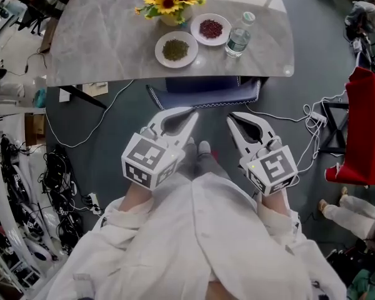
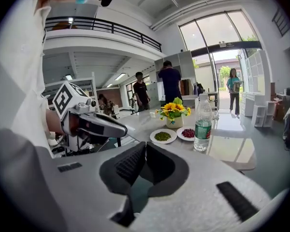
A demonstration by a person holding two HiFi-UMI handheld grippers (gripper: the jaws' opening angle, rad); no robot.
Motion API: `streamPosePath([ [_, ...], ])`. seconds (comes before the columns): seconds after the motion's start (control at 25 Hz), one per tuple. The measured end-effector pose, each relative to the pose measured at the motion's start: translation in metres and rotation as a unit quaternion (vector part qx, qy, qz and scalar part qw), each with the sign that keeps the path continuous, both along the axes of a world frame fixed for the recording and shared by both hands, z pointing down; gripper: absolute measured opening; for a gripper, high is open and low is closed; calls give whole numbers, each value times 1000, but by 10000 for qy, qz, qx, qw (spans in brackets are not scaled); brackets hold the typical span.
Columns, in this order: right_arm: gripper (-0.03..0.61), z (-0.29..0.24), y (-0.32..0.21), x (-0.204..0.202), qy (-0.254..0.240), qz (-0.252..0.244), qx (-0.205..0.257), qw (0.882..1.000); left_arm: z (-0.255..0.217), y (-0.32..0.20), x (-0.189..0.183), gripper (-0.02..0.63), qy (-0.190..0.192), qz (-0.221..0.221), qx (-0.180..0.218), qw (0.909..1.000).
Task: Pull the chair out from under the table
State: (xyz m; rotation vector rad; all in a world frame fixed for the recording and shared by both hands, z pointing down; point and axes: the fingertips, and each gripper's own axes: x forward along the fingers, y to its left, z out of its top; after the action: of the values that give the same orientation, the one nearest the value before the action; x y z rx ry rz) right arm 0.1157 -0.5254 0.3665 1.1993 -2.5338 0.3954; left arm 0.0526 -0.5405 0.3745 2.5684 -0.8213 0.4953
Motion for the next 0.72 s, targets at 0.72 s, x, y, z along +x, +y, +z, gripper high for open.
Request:
streamPosePath([
  [0.72,83,50,-20,-21,2100,-1116,255,9710,59,-16,-6,139,-1818,1329,732,9716],
])
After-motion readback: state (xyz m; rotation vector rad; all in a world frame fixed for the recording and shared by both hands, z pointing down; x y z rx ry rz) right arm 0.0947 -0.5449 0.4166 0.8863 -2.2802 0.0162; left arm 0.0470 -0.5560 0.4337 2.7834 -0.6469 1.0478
